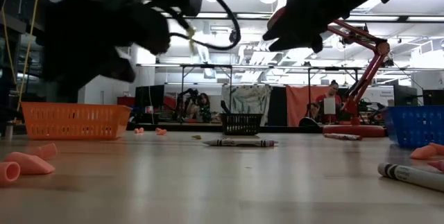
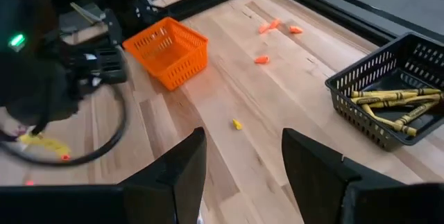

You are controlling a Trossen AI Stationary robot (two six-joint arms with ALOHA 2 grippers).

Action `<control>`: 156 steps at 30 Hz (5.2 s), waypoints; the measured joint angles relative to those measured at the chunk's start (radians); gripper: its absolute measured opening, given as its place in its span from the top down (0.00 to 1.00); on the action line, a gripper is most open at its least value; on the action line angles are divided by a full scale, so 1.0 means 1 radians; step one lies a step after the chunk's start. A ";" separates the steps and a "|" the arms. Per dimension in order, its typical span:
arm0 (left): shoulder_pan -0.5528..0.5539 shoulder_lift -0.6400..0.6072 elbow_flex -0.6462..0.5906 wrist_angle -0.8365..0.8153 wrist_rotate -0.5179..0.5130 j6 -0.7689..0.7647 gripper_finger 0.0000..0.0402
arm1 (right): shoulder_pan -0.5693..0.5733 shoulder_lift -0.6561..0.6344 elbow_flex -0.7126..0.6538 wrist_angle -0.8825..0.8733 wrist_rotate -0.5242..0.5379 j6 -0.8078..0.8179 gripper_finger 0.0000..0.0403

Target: Sort crayons

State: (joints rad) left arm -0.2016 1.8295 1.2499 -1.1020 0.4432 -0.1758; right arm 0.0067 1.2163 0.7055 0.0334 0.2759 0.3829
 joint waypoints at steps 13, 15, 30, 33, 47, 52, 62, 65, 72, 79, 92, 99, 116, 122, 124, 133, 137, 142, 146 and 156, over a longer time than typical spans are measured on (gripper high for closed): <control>-0.252 0.027 0.000 0.086 -0.032 -0.233 0.70 | 0.000 0.000 0.000 -0.007 -0.097 -0.020 0.55; -0.273 0.032 0.000 0.122 -0.072 -0.234 0.70 | 0.000 0.000 0.000 -0.007 -0.097 0.005 0.55; -0.216 0.032 -0.053 0.169 -0.056 -0.113 0.70 | 0.001 0.000 0.000 0.001 -0.127 0.223 0.55; -0.215 0.032 -0.067 0.172 -0.021 -0.161 0.70 | 0.001 0.000 0.000 0.001 -0.127 0.223 0.55; -0.346 0.032 -0.077 0.203 -0.104 -0.338 0.70 | 0.001 0.000 0.000 0.001 -0.127 0.212 0.55; -0.358 0.032 -0.077 0.251 -0.112 -0.379 0.70 | 0.001 0.000 0.000 0.001 -0.127 0.202 0.55; -0.398 0.032 -0.077 0.259 -0.155 -0.399 0.70 | 0.001 0.000 0.000 0.001 -0.127 0.201 0.55; -0.408 0.031 -0.086 0.267 -0.179 -0.411 0.70 | 0.001 0.000 0.000 0.001 -0.127 0.201 0.55; -0.415 0.032 -0.132 0.267 -0.183 -0.442 0.70 | 0.001 0.000 0.000 0.001 -0.127 0.201 0.55; -0.415 0.032 -0.132 0.271 -0.196 -0.433 0.70 | 0.001 0.000 0.000 0.001 -0.126 0.201 0.55; -0.413 0.027 -0.183 0.315 -0.202 -0.505 0.75 | 0.001 0.000 0.000 0.000 -0.126 0.201 0.55; -0.413 0.028 -0.185 0.311 -0.211 -0.533 0.97 | 0.001 0.000 0.000 0.000 -0.126 0.195 0.55; -0.291 -0.075 -0.189 0.353 -0.204 -0.500 1.00 | 0.001 0.000 0.000 0.000 -0.126 0.193 0.55; -0.203 -0.177 -0.189 0.400 -0.199 -0.456 1.00 | 0.001 0.000 0.000 0.000 -0.126 0.185 0.55; -0.168 -0.232 -0.189 0.435 -0.221 -0.444 1.00 | 0.001 0.000 0.000 0.000 -0.126 0.185 0.55; -0.049 -0.476 -0.187 0.784 -0.574 -0.197 1.00 | 0.001 0.000 0.000 0.044 -0.179 0.174 0.55; -0.011 -0.501 -0.186 0.991 -0.682 -0.090 1.00 | 0.001 0.000 0.000 0.141 -0.254 0.174 0.55; 0.031 -0.486 -0.276 1.292 -0.677 -0.066 1.00 | 0.005 0.000 0.001 0.279 -0.368 0.116 0.55; 0.040 -0.485 -0.451 1.630 -0.709 -0.142 1.00 | 0.024 0.000 0.001 0.342 -0.448 0.096 0.55; 0.042 -0.486 -0.553 1.820 -0.800 -0.154 1.00 | 0.062 0.000 0.001 0.338 -0.462 0.083 0.55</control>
State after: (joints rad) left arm -0.1596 1.3434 0.6971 0.7179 -0.3568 -0.3298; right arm 0.0685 1.2163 0.7067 0.3714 -0.1863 0.4656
